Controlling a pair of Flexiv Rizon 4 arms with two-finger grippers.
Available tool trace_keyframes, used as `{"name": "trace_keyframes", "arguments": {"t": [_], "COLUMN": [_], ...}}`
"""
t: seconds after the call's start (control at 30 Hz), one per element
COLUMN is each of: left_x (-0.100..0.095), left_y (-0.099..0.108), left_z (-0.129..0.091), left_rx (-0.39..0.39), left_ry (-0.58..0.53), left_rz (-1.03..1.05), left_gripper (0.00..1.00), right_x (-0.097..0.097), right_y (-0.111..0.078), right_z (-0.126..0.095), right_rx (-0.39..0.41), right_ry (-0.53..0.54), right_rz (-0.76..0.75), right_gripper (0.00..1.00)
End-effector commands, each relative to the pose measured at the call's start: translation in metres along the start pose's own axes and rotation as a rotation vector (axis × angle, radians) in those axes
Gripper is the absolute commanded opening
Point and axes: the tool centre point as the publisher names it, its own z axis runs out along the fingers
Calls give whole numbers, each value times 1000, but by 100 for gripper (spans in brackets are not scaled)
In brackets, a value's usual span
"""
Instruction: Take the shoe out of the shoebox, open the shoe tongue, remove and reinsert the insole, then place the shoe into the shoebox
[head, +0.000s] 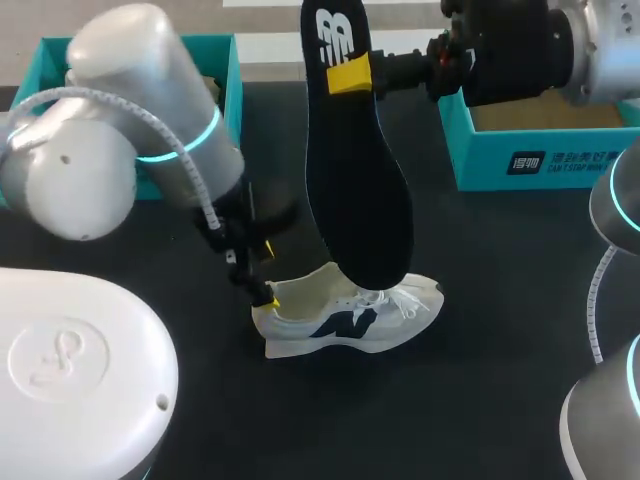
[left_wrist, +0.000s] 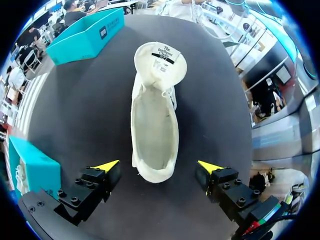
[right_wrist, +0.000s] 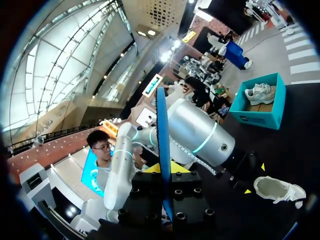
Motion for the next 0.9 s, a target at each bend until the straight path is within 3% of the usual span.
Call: {"name": "trace_keyframes", "arguments": {"t": [0.03, 0.7, 0.9], "left_x": [0, -9, -30], "left_y": [-7, -9, -27], "left_z": [5, 16, 32], "left_rx": [-110, -114, -125], "left_ry": [-19, -32, -40], "left_rz": [26, 27, 9], "left_gripper": [100, 100, 100], "right_x": [0, 0, 0], "right_y": [1, 1, 1], "right_z": [4, 4, 4], "right_rx": [1, 1, 1], "right_ry": [-4, -4, -4], "right_rz": [2, 2, 2], "right_gripper": [0, 0, 0]}}
